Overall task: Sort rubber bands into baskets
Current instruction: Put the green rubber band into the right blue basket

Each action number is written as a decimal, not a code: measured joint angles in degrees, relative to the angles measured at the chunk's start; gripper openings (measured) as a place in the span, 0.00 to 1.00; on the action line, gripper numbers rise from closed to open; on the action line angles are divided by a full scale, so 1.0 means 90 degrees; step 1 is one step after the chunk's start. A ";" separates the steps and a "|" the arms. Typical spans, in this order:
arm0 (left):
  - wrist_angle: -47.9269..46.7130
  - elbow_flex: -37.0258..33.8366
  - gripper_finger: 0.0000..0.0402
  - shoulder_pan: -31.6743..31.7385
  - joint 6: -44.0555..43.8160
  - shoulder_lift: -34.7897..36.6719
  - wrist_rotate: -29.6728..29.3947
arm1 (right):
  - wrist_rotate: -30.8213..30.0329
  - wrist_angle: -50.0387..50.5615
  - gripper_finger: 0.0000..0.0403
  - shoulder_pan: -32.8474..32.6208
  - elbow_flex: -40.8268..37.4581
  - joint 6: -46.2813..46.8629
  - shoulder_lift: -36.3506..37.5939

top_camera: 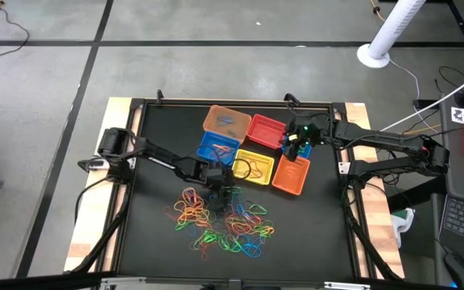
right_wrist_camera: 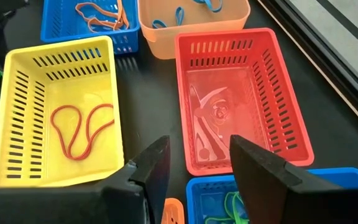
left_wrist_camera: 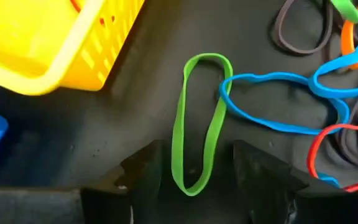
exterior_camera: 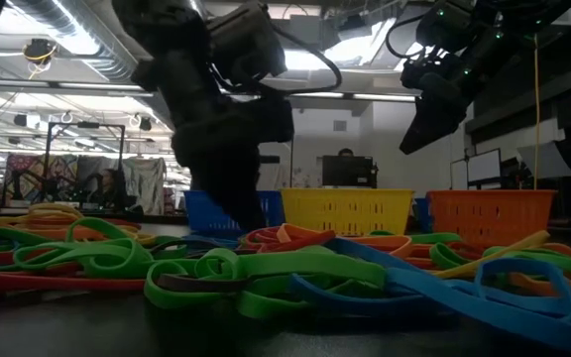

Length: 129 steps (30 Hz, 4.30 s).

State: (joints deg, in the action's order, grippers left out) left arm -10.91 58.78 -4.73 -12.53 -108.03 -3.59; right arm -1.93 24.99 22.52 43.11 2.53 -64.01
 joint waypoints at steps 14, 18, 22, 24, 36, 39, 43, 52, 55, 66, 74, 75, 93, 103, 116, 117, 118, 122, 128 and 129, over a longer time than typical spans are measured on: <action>-0.0030 0.0048 0.07 0.0039 0.0106 -0.0083 -0.0059 | 0.0002 -0.0002 0.42 0.0000 0.0000 0.0001 0.0000; -0.0150 0.0096 0.03 0.0095 0.0166 0.0050 0.0136 | 0.0001 -0.0002 0.42 0.0000 0.0000 0.0001 0.0000; -0.0119 0.0208 0.01 0.0222 0.0212 0.0363 0.0567 | 0.0004 -0.0002 0.42 0.0000 0.0000 0.0001 0.0000; -0.0091 0.0260 0.01 0.0311 0.0136 0.0527 0.0721 | 0.0007 -0.0026 0.42 0.0000 0.0000 0.0004 0.0000; -0.0008 0.0662 0.01 0.0757 0.0047 0.1090 0.0745 | 0.2464 -0.1141 0.42 -0.0010 0.0000 -0.0300 0.0000; 0.0022 0.0880 0.01 0.0868 0.0050 0.1104 0.0745 | 0.2650 -0.1463 0.42 -0.0007 0.0000 -0.0336 0.0000; 0.0154 0.1058 0.01 0.1020 0.0053 0.1105 0.0742 | 0.2702 -0.1766 0.42 -0.0007 0.0000 -0.0342 0.0000; 0.0751 0.1252 0.00 0.1337 0.0058 0.1105 0.0730 | 0.3501 -0.1924 0.42 -0.0007 0.0000 -0.0872 0.0000; 0.0943 0.1264 0.00 0.1389 0.0136 0.1107 0.0728 | 0.3496 -0.2093 0.42 -0.0007 0.0000 -0.0968 0.0000; 0.1388 0.1264 0.00 0.1370 0.0582 0.1107 0.0732 | 0.3329 -0.2389 0.42 -0.0007 0.0000 -0.1253 0.0000; 0.1576 0.1264 0.01 0.1365 0.0772 0.1110 0.0732 | 0.3332 -0.2391 0.39 -0.0007 0.0000 -0.1317 0.0000; 0.1590 0.1264 0.01 0.1365 0.0773 0.1110 0.0732 | 0.3333 -0.2392 0.37 -0.0007 0.0000 -0.1317 0.0000; 0.1208 0.1264 0.26 0.1365 0.0779 0.1110 0.0619 | 0.2899 -0.1878 0.01 0.0005 0.0000 -0.0973 0.0015; 0.0178 0.1261 0.42 0.1365 0.0740 0.1110 0.0599 | 0.0462 0.0649 0.02 0.0497 0.0569 -0.1178 0.0017; -0.1262 0.1261 0.42 0.1370 0.0692 0.1110 0.0599 | -0.0287 0.2023 0.04 0.1210 0.0462 -0.1175 -0.0292; -0.1451 0.1261 0.42 0.1370 0.0655 0.1110 0.0599 | -0.0287 0.2027 0.05 0.1212 0.0446 -0.1174 -0.0332; -0.1658 0.1261 0.42 0.1370 0.0602 0.1112 0.0600 | -0.0287 0.2040 0.05 0.1209 0.0442 -0.1174 -0.0377; -0.2636 0.1261 0.39 0.1372 0.0406 0.1120 0.0601 | -0.0287 0.2017 0.07 0.1209 0.0442 -0.1174 -0.0597; -0.4307 0.1261 0.35 0.1370 -0.0266 0.1120 0.0604 | -0.0287 0.2006 0.18 0.1209 0.0440 -0.1172 -0.0820; -0.4550 0.1260 0.35 0.1370 -0.0450 0.1120 0.0604 | -0.0287 0.2009 0.20 0.1209 0.0440 -0.1174 -0.0836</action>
State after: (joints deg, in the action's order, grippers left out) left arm -51.86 70.12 7.60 -16.58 -97.95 1.85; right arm -4.51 43.07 33.41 47.07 -8.03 -71.54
